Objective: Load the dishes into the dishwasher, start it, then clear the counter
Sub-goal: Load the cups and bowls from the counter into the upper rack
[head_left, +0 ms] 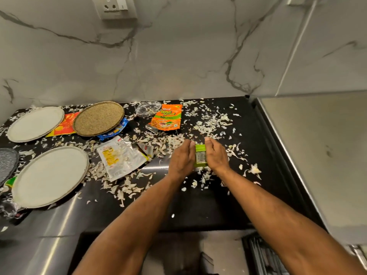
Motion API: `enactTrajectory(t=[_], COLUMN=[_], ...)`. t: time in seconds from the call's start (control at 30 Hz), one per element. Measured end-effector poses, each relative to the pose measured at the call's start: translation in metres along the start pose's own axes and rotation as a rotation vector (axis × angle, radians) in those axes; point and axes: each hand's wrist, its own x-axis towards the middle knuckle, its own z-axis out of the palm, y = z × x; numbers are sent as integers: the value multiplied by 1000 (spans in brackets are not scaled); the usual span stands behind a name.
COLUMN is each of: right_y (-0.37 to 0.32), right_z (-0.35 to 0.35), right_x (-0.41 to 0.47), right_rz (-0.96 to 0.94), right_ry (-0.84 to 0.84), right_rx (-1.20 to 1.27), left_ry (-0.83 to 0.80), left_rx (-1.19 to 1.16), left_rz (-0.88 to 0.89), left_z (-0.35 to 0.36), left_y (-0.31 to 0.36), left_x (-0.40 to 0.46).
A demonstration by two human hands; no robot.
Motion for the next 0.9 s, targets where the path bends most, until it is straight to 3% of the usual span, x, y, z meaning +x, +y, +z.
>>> enactTrajectory(t=[0.27,0.67,0.9], right_y=[30,97,138], right_z=[-49,-137,-191], right_x=[-40,-159,-210], right_rz=[150,433,512], right_ry=[188,512,598], right_rx=[-13,33,67], left_ry=[-117,-428,-541], left_rx=[-34,-33,-23], left_rz=[94,258,311], left_z=[42,120,170], left_y=[43,130,180], left_x=[-20,-110,-155])
